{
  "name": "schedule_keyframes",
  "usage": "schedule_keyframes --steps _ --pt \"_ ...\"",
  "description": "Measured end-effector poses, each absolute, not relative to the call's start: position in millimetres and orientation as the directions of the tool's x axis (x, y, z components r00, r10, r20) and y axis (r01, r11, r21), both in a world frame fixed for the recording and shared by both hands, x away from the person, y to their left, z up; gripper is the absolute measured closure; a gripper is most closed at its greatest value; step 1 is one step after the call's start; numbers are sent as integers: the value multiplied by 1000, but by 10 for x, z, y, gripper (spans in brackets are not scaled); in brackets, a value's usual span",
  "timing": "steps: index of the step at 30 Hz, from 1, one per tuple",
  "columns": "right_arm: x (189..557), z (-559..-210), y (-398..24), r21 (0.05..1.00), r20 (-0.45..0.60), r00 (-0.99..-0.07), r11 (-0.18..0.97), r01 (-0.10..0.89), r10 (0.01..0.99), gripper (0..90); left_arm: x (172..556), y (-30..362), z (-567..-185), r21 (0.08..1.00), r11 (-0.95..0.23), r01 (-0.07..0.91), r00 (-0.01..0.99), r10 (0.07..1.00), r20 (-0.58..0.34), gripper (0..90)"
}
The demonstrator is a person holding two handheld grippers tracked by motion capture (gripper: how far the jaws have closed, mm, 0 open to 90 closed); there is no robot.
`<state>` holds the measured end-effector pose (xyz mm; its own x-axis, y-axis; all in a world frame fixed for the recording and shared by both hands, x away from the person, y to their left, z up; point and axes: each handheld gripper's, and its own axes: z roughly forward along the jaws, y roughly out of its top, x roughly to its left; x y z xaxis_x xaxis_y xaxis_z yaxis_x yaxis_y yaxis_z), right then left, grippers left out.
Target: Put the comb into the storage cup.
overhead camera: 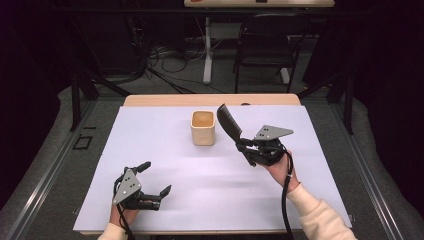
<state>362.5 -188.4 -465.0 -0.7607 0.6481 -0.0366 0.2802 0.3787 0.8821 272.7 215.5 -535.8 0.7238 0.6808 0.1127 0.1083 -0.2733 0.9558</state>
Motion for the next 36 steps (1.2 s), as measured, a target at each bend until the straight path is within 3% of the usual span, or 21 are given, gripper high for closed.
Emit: schedule_keyframes --steps 36 --pt "3932 -4473 -1796 924 -34 -727 300 239 685 725 2743 2115 -5348 957 -275 93 740 662 118 5"
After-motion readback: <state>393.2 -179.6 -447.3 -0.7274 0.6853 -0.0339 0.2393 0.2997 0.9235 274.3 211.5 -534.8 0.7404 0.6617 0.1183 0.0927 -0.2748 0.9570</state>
